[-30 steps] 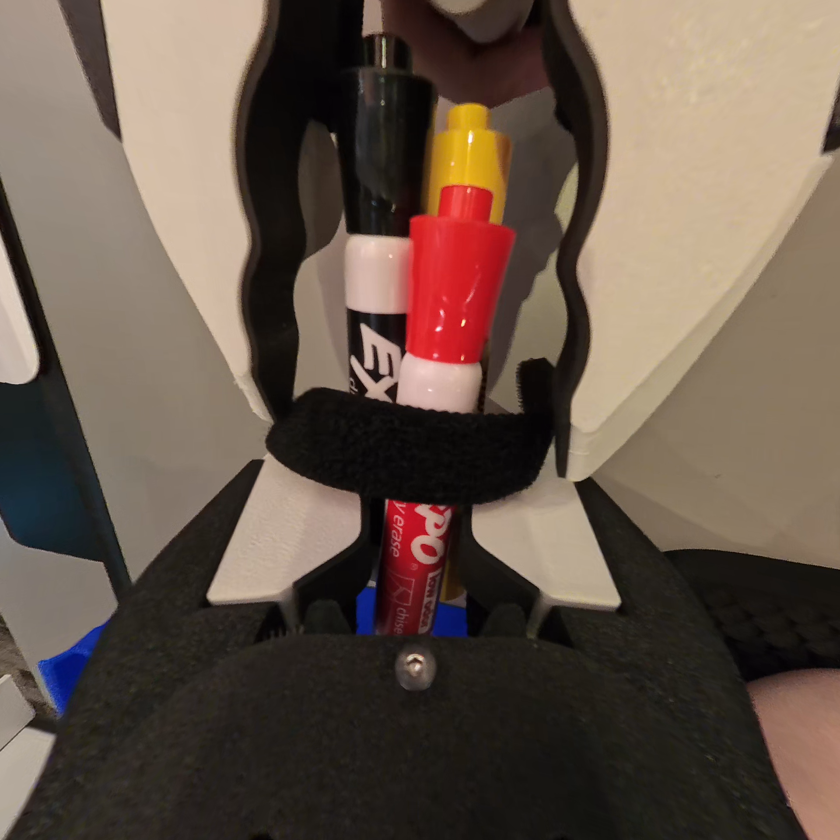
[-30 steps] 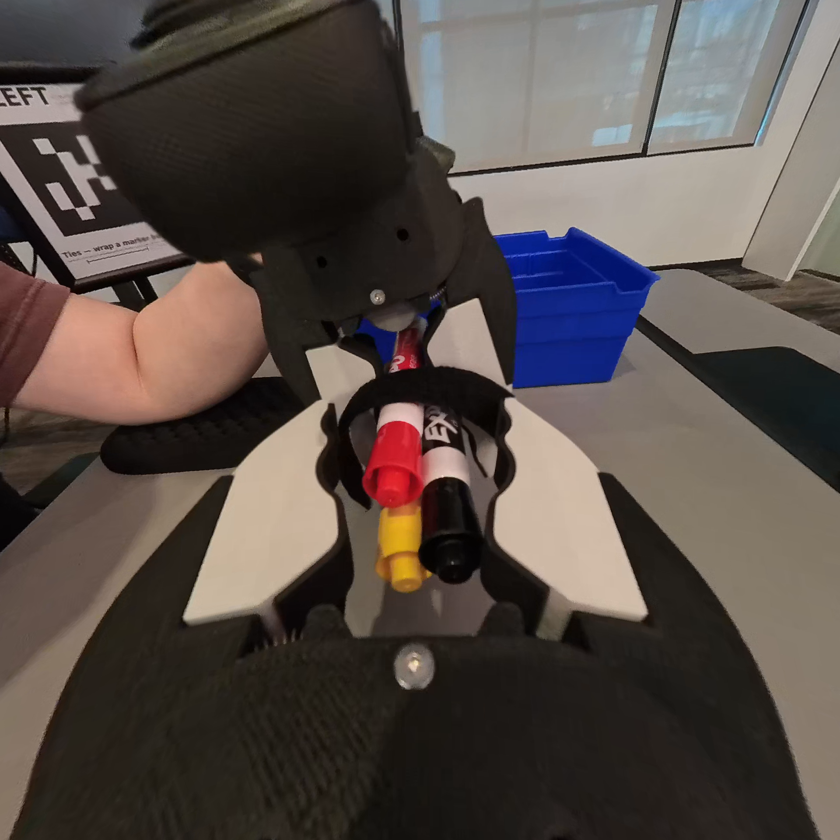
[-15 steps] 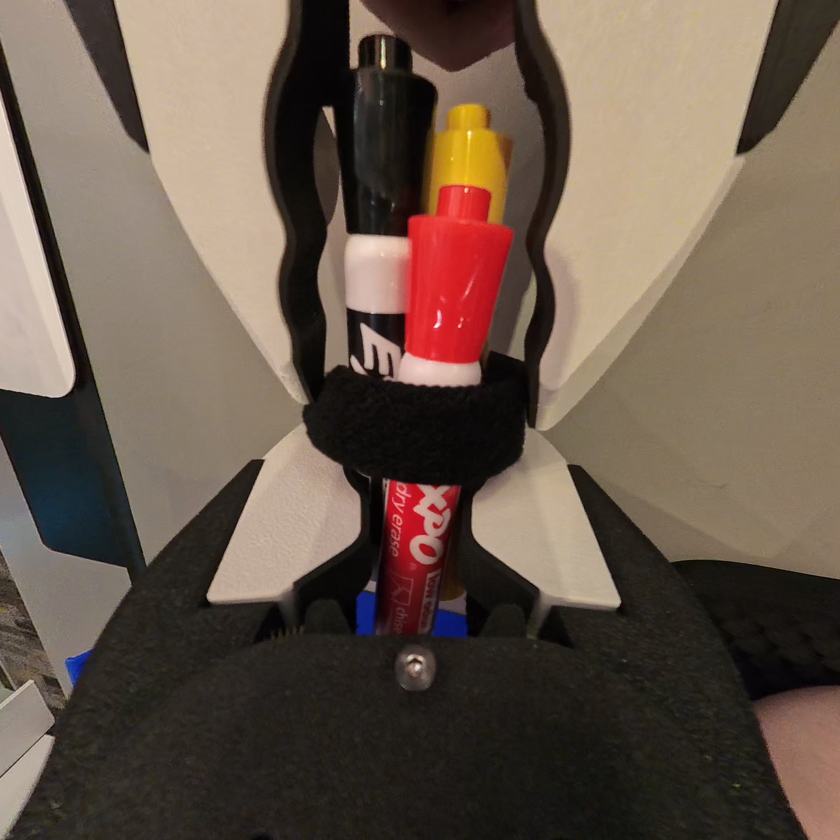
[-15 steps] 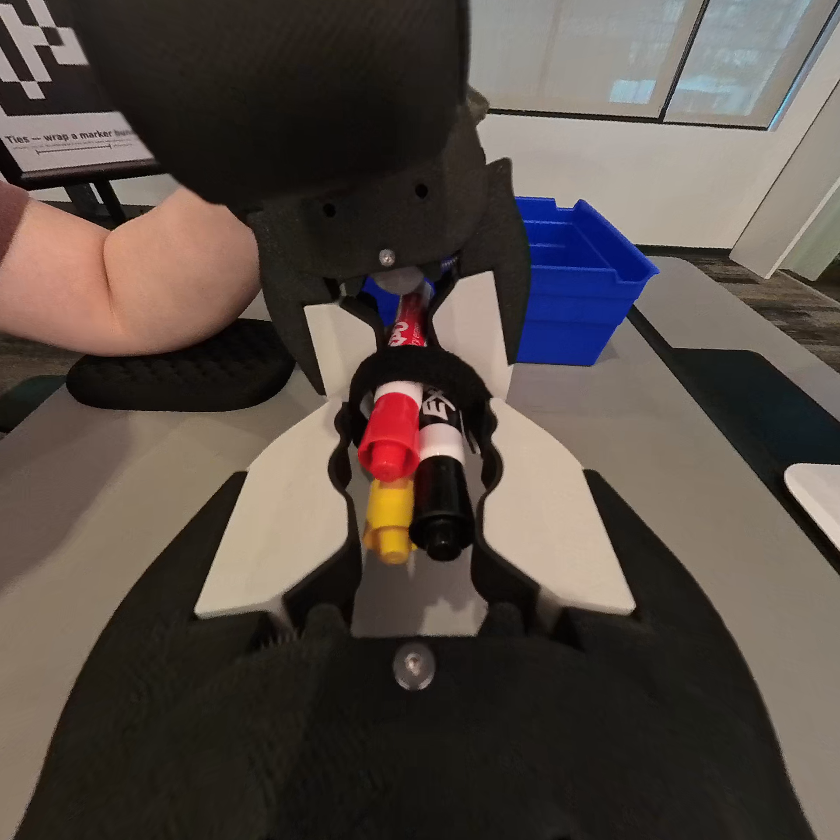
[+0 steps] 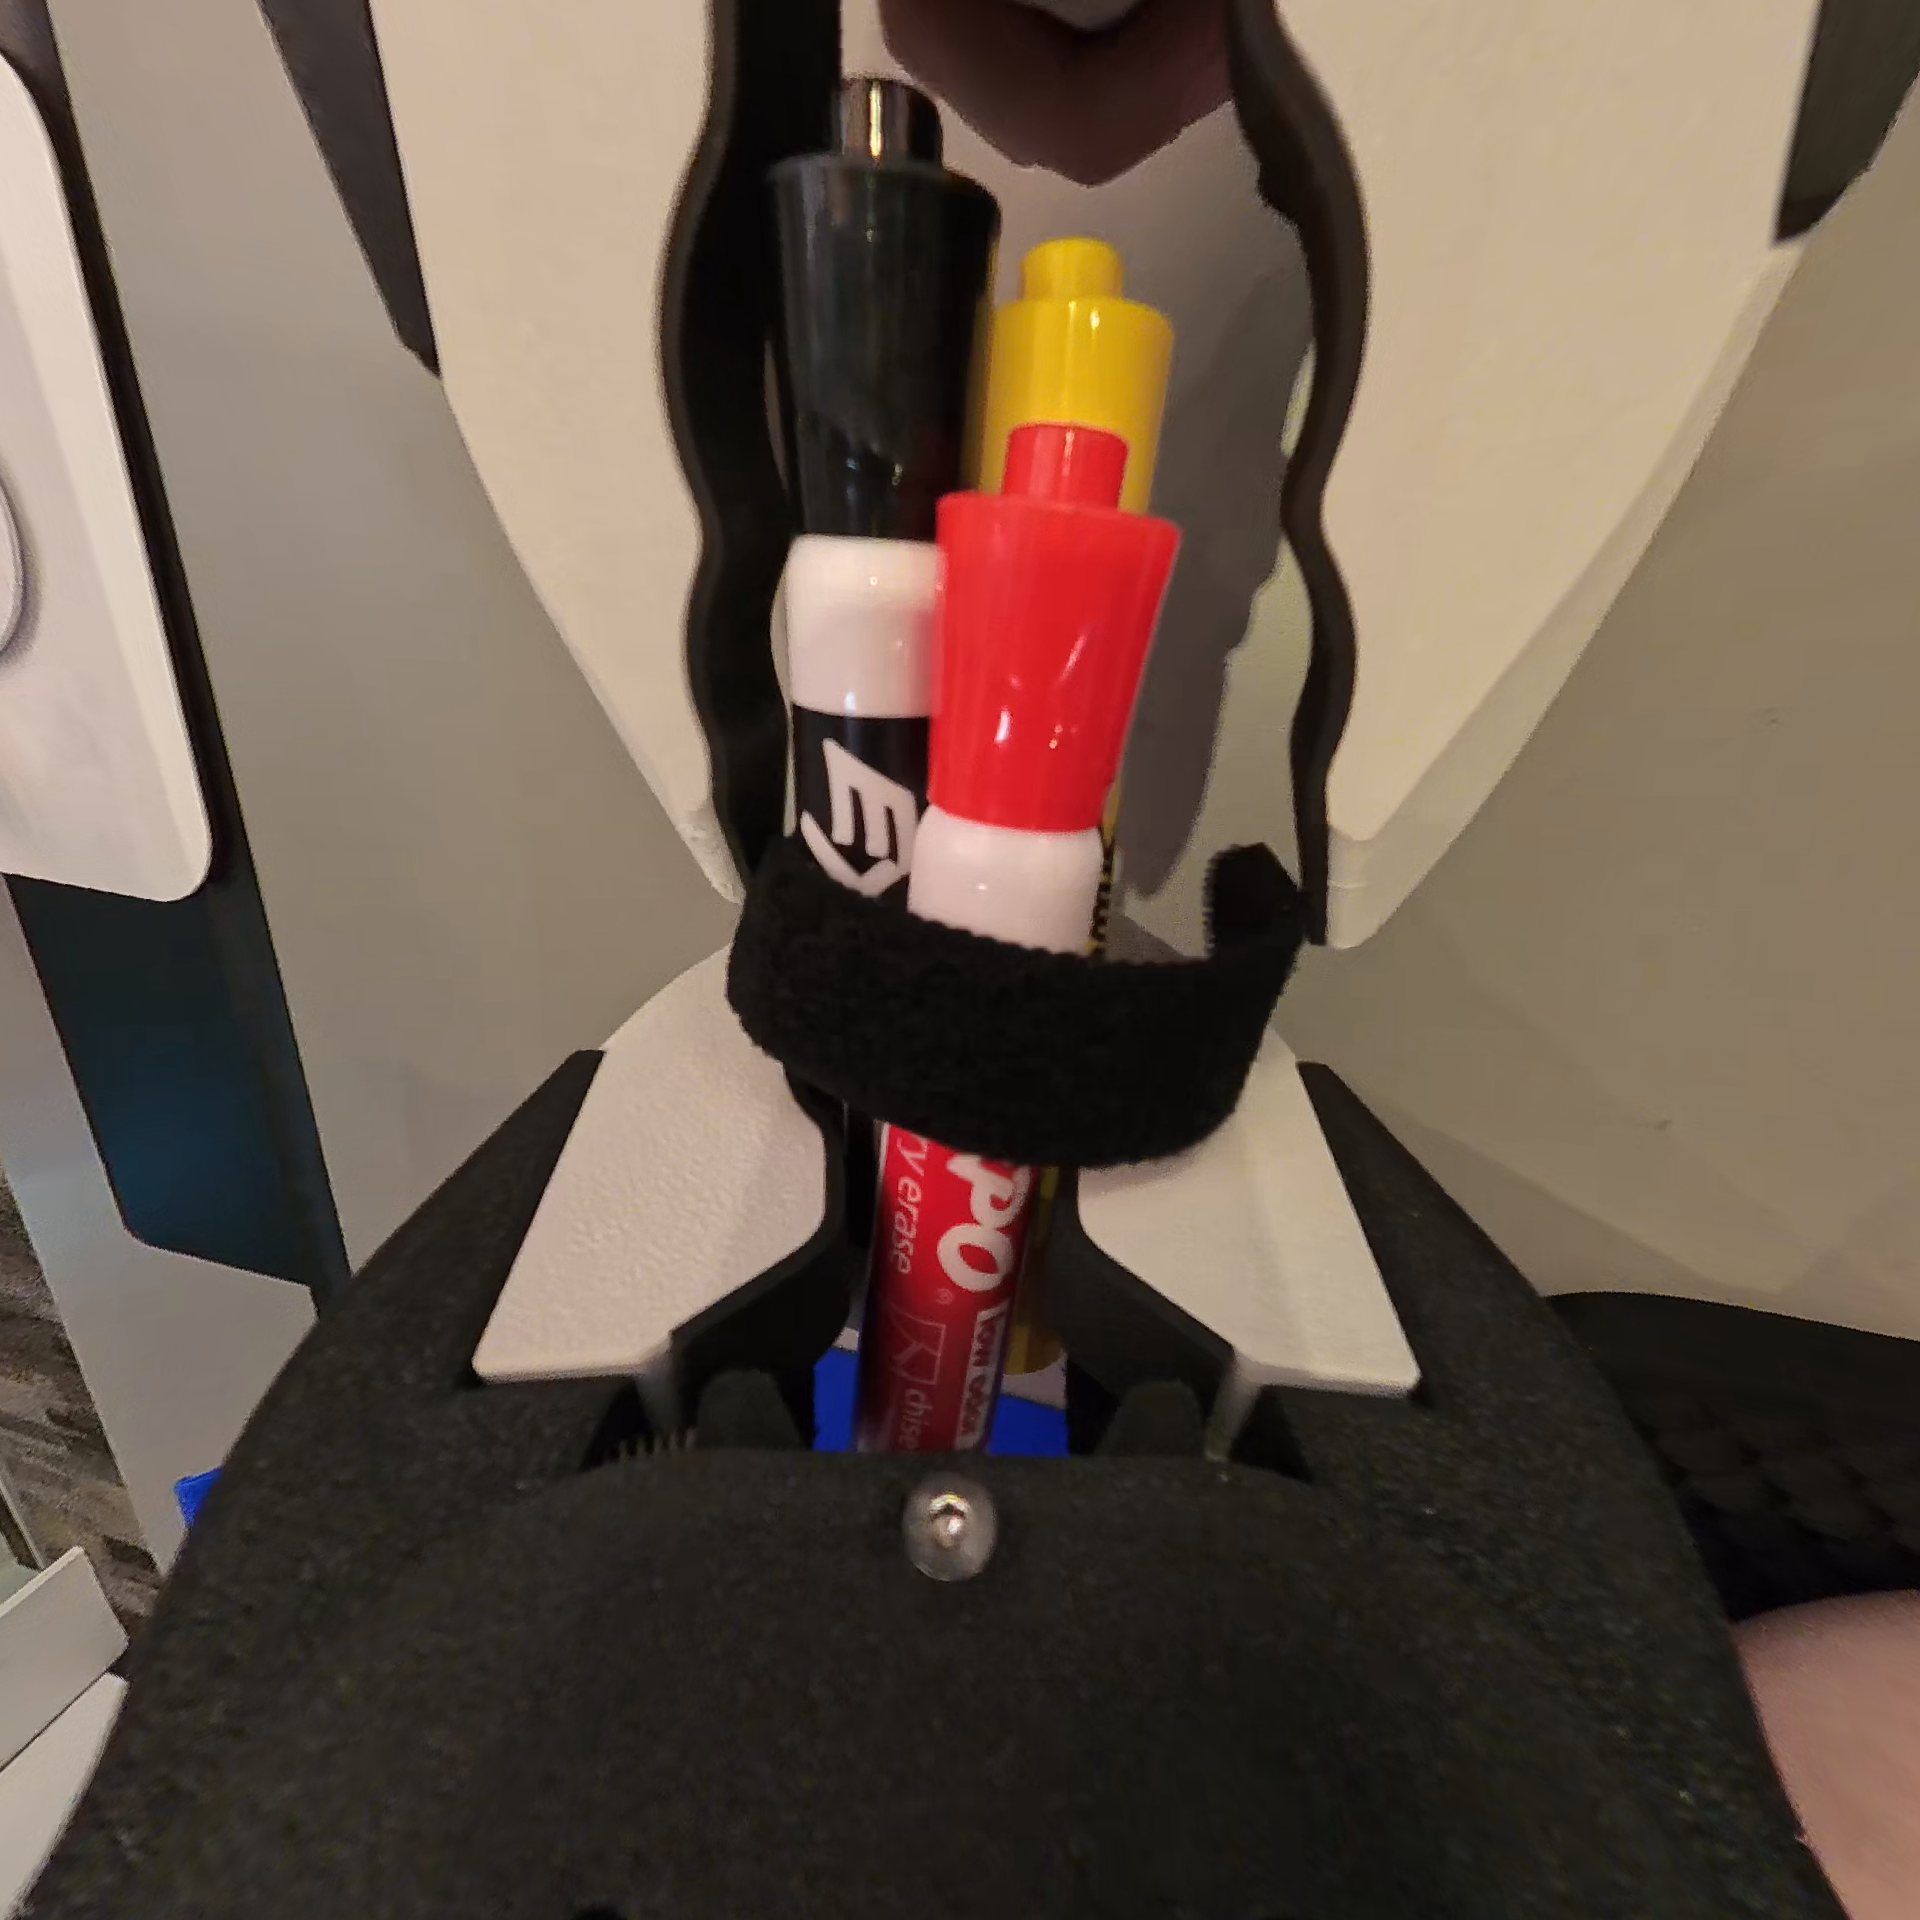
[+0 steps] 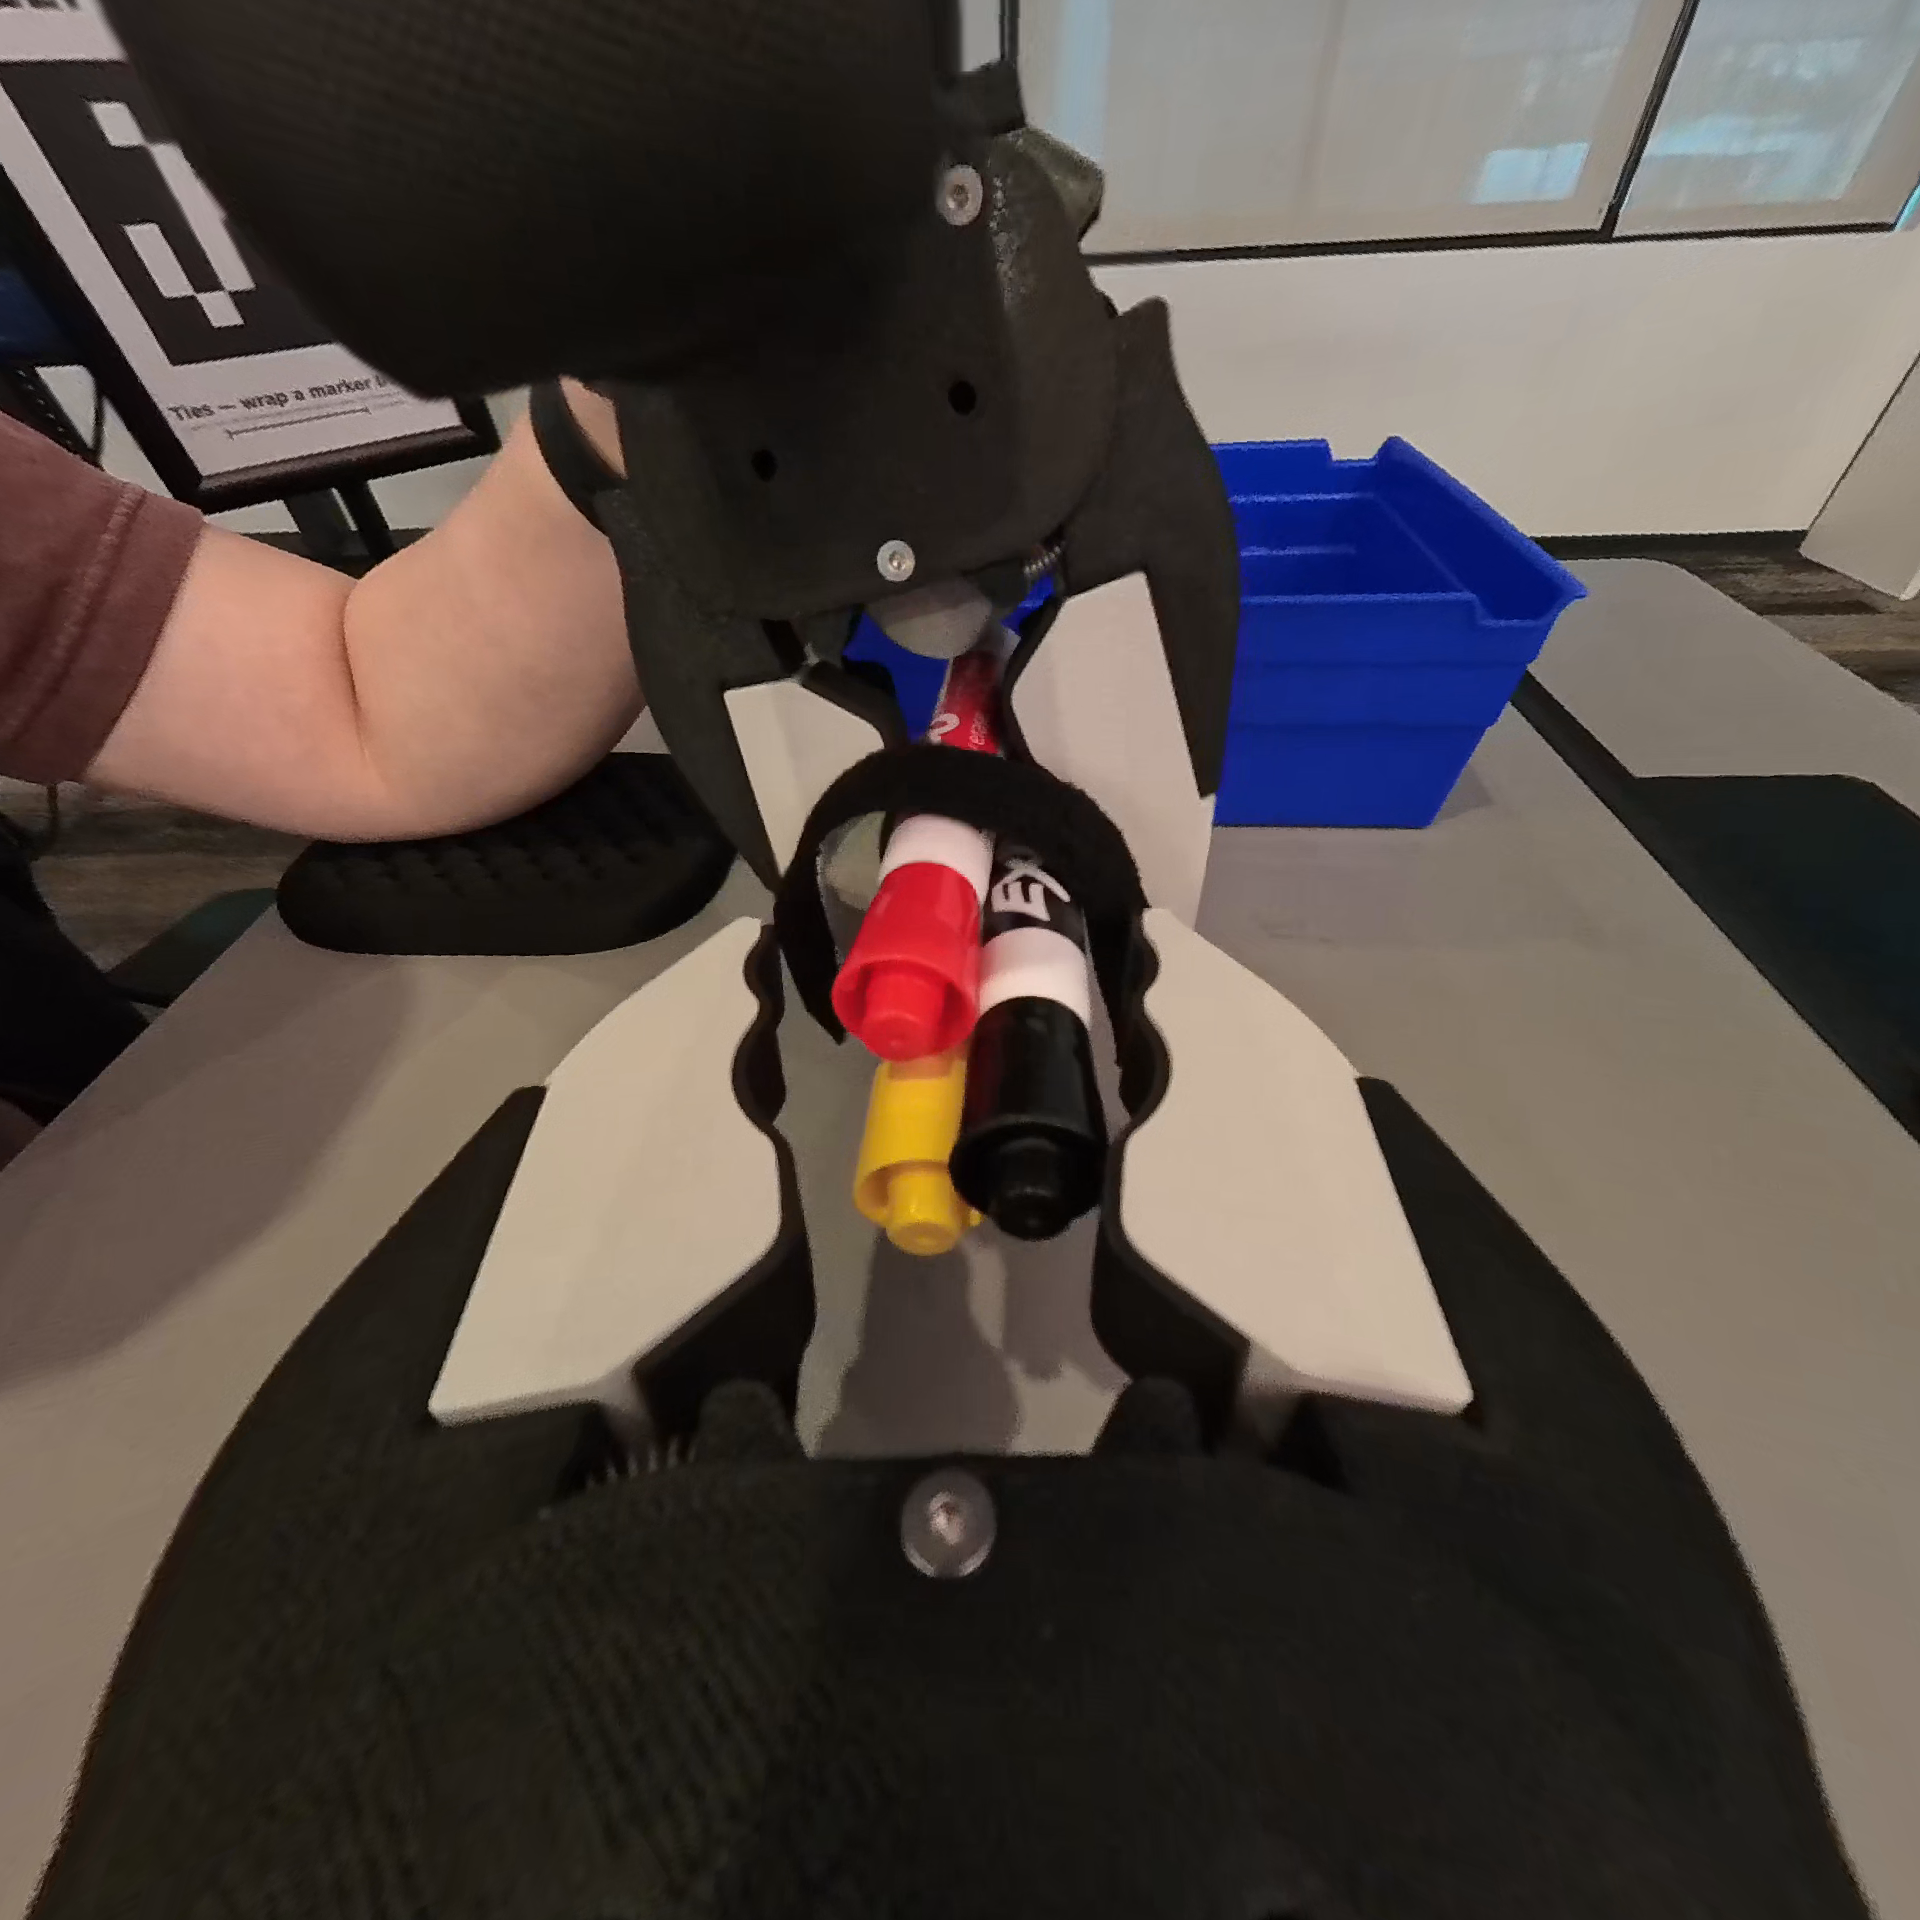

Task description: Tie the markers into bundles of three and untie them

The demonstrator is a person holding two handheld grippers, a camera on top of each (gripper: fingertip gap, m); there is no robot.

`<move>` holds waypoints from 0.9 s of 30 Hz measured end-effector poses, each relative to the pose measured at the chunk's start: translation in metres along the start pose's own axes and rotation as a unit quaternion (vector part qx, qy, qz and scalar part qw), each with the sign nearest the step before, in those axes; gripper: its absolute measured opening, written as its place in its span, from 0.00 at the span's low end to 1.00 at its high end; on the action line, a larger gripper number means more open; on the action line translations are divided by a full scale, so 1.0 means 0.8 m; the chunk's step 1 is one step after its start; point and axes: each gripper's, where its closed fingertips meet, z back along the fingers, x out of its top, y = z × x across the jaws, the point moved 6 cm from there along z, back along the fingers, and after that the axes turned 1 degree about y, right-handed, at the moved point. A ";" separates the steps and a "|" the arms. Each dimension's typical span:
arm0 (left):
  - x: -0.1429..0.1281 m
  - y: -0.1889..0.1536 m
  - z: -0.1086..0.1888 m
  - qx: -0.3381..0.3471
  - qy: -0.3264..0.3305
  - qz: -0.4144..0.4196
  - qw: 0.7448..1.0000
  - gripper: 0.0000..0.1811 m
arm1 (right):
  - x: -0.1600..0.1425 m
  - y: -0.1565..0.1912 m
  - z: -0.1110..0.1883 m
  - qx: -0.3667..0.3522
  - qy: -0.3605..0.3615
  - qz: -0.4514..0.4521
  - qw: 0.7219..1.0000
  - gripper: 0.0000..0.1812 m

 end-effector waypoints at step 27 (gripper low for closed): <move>0.009 0.009 0.022 0.035 -0.059 0.006 0.998 0.23 | 0.014 0.004 0.006 -0.038 -0.029 0.045 0.998 0.25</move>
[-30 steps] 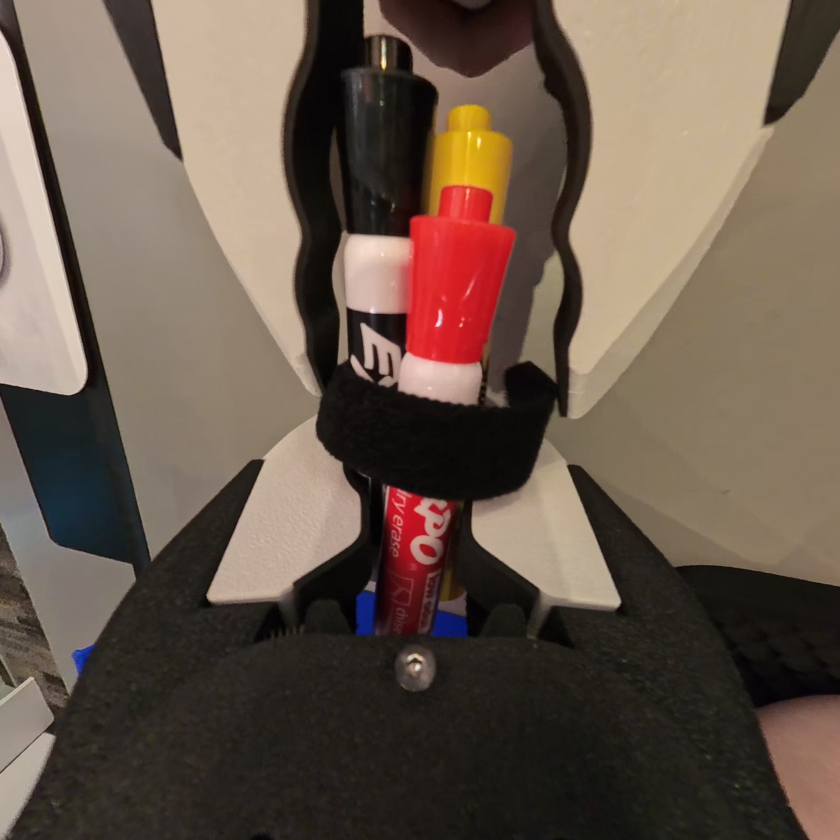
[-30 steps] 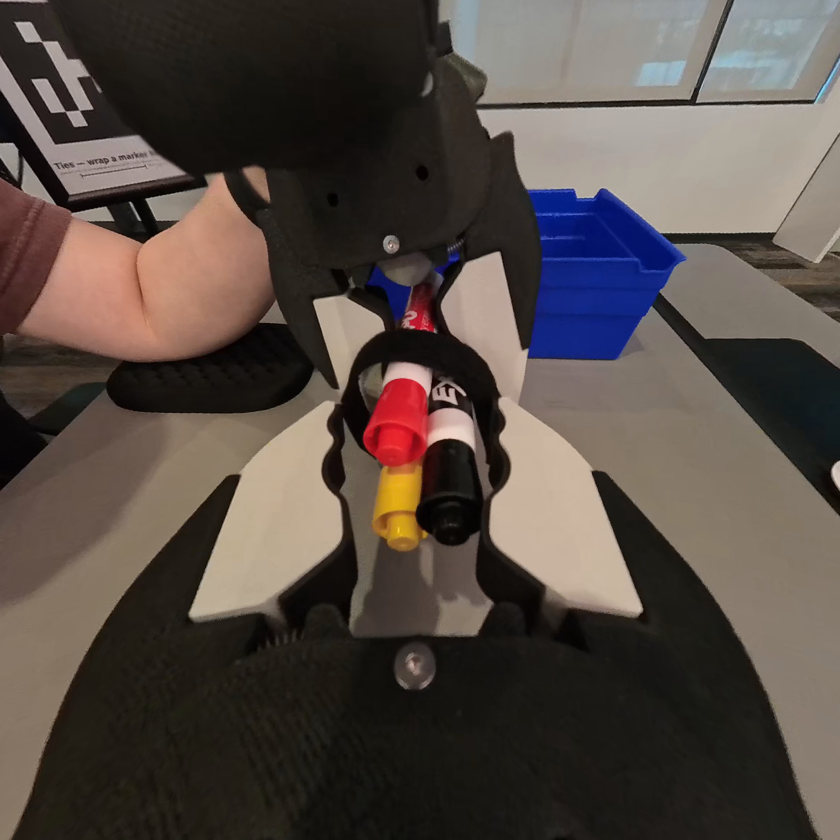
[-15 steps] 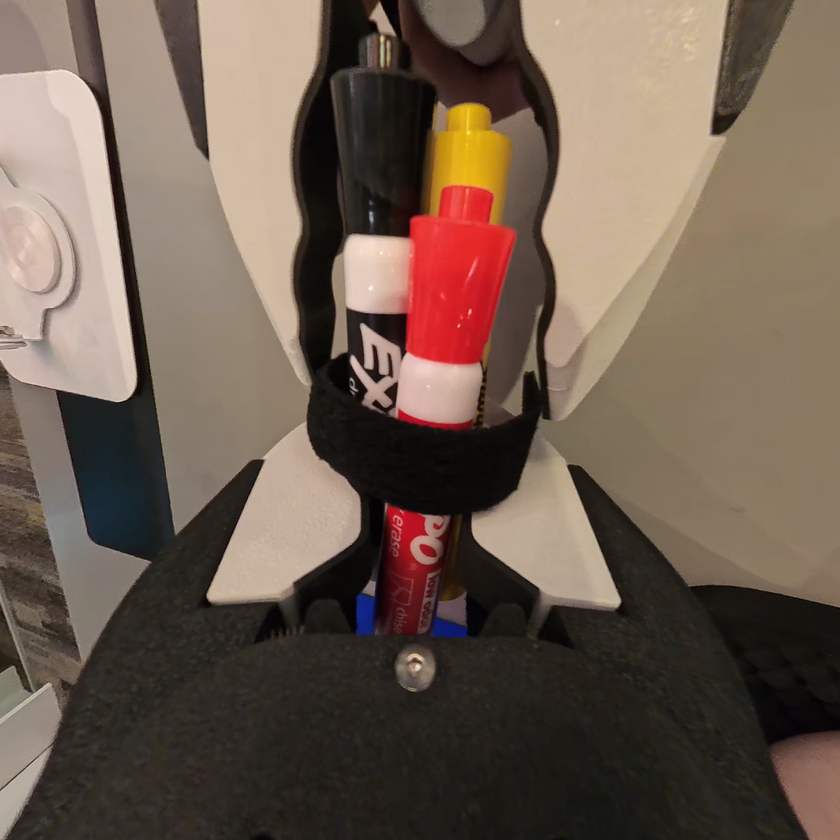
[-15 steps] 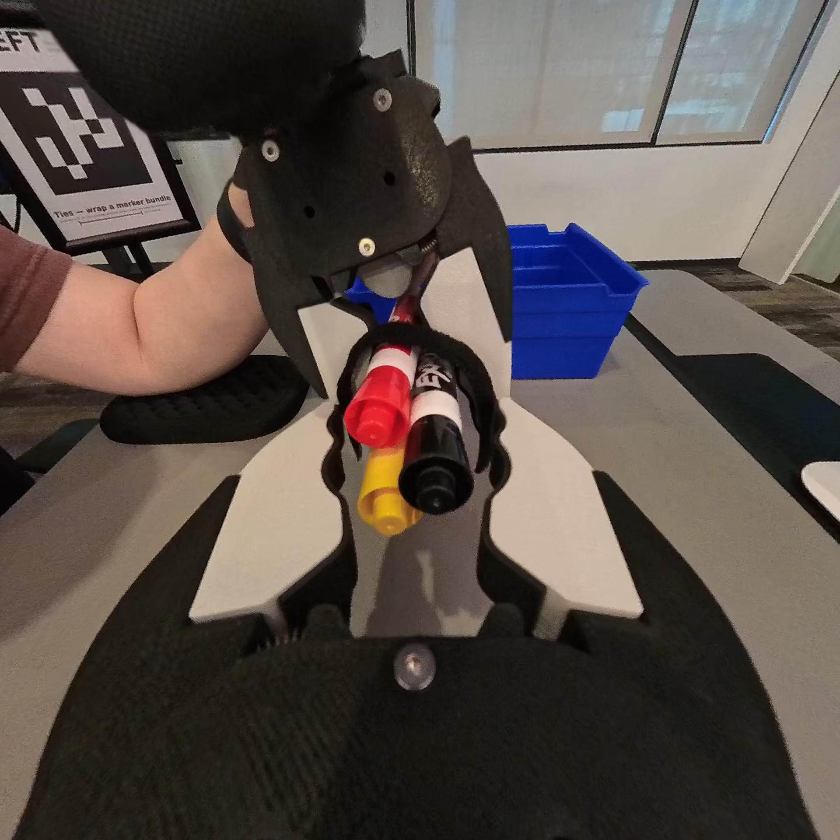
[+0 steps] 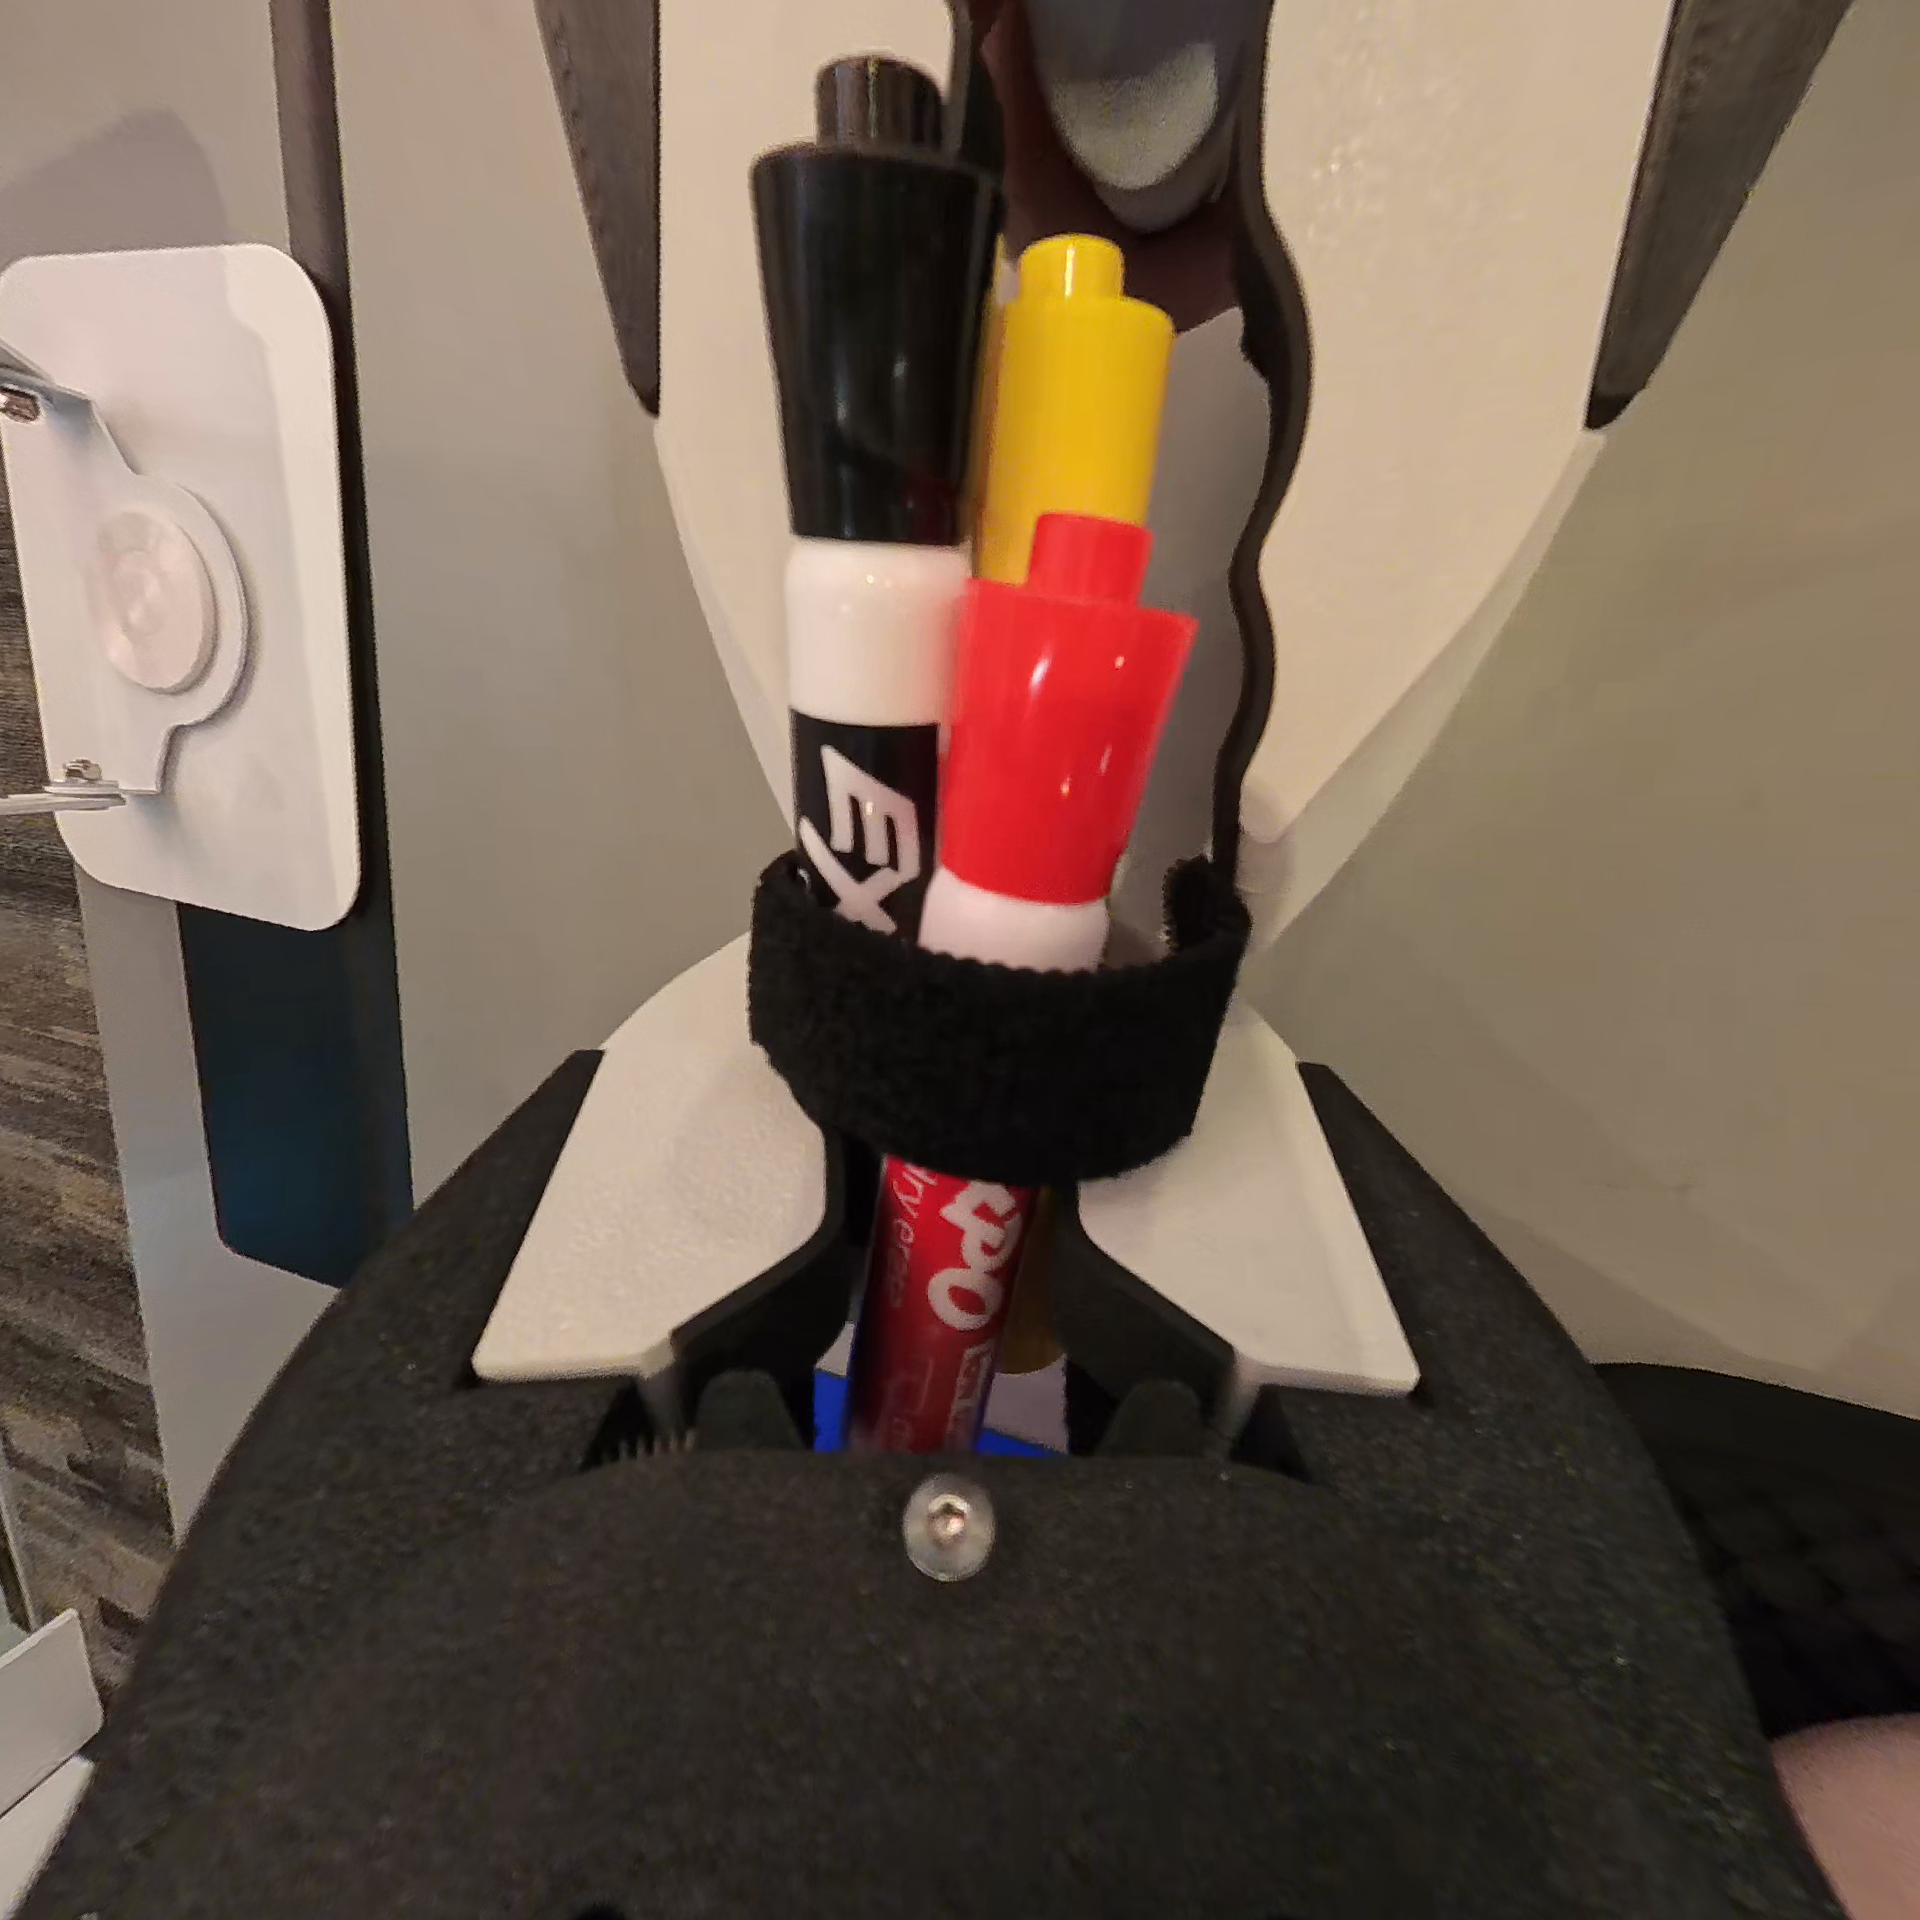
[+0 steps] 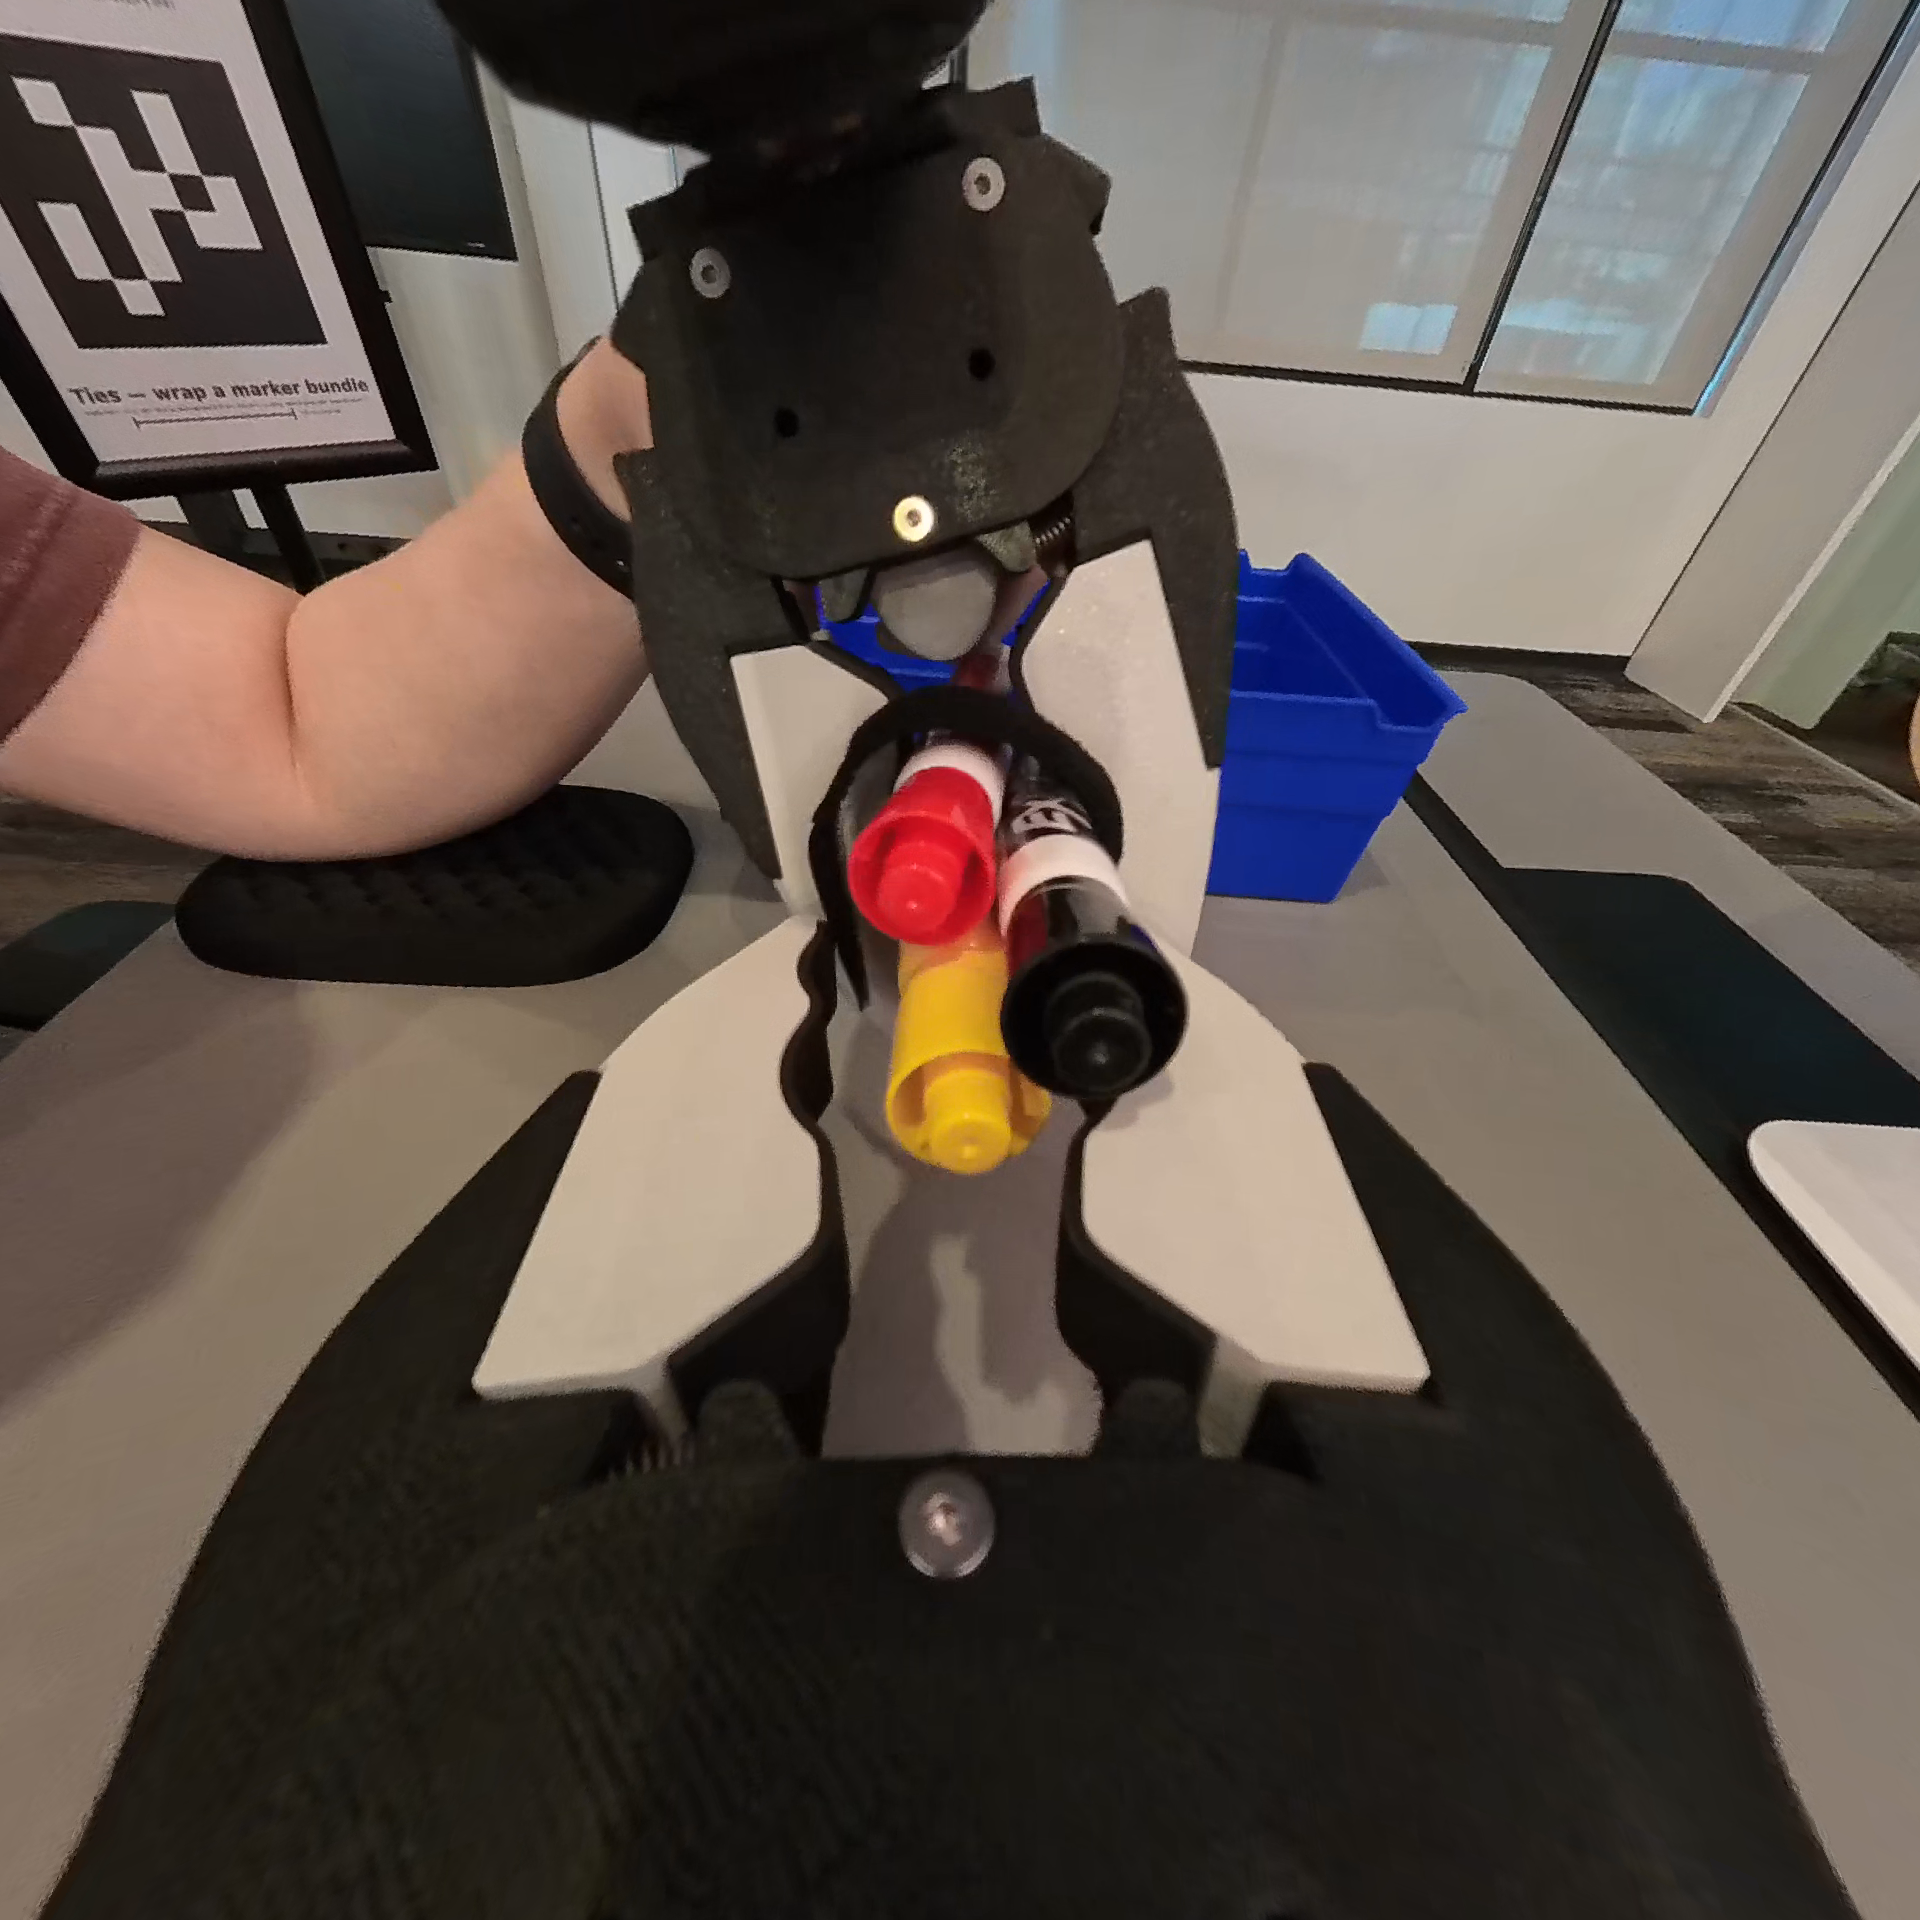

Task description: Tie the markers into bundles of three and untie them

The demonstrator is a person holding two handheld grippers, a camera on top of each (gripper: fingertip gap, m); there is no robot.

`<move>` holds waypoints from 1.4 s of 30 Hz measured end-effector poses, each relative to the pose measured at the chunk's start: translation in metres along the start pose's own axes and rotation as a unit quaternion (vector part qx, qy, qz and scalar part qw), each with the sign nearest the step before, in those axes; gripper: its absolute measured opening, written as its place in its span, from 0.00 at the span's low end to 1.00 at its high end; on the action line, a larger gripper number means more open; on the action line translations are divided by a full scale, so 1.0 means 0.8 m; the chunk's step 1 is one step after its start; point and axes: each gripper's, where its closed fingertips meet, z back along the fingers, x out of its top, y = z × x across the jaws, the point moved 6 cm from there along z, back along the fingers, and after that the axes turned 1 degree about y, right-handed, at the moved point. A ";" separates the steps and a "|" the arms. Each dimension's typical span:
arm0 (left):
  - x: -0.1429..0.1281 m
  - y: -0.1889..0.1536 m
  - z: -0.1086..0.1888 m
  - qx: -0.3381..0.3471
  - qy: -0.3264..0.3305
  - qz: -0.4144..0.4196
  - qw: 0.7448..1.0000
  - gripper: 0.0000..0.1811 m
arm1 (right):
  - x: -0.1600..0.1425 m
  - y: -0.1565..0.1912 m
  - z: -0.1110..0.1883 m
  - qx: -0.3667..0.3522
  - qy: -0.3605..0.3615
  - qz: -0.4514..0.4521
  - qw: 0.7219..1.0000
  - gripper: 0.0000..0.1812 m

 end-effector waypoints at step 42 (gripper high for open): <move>-0.011 -0.013 -0.016 -0.027 0.068 -0.006 0.997 0.23 | -0.046 0.006 -0.012 -0.023 0.024 0.113 0.993 0.29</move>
